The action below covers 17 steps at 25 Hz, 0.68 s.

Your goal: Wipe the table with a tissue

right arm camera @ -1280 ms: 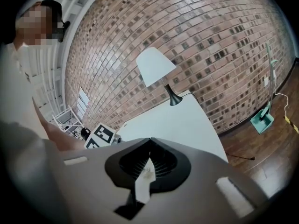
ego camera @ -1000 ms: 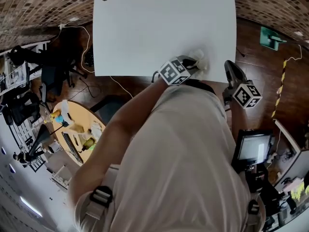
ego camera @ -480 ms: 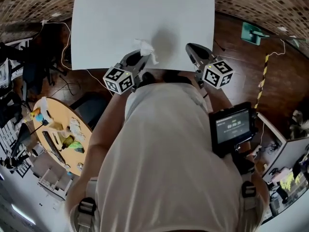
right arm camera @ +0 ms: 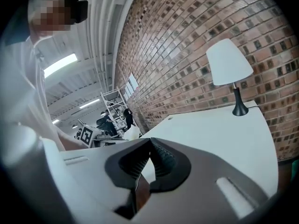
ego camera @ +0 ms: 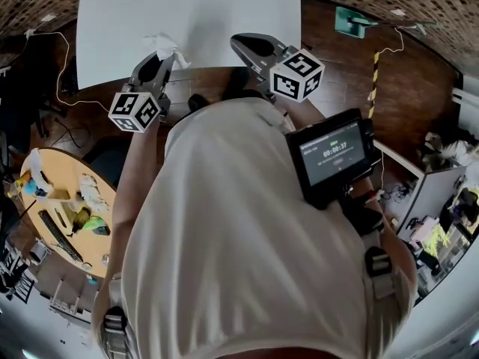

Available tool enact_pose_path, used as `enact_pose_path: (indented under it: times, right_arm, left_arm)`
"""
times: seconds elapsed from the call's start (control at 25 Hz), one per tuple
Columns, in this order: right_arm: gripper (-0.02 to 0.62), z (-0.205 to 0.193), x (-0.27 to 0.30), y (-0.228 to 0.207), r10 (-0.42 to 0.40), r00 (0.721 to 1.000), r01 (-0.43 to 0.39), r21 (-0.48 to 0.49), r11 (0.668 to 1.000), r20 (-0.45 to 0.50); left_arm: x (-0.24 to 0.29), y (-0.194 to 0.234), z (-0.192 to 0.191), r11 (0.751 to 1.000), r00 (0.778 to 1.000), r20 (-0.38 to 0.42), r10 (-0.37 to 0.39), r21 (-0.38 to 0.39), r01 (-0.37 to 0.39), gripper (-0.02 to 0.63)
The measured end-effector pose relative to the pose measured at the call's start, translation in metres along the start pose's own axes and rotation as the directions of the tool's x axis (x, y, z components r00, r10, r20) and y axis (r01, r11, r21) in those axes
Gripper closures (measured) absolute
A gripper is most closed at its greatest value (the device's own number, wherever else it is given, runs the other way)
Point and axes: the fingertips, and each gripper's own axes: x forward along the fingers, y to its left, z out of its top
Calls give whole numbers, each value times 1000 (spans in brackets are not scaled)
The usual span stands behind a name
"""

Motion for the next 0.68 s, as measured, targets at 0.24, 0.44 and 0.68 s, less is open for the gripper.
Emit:
enact_pose_path:
  times: [0.24, 0.44, 0.68]
  right_arm:
    - [588, 3, 10, 19, 32, 999, -32, 0, 999, -13]
    - [588, 5, 17, 34, 28, 1000, -28, -2, 1000, 4]
    - [588, -29, 39, 101, 14, 1000, -14, -26, 1000, 1]
  left_arm:
    - [-11, -6, 4, 1000, 1000, -9, 12, 0, -12, 538]
    - [-27, -6, 3, 1000, 1000, -12, 4, 18, -4, 537]
    - [-96, 6, -17, 1000, 1000, 11, -16, 24, 15, 537]
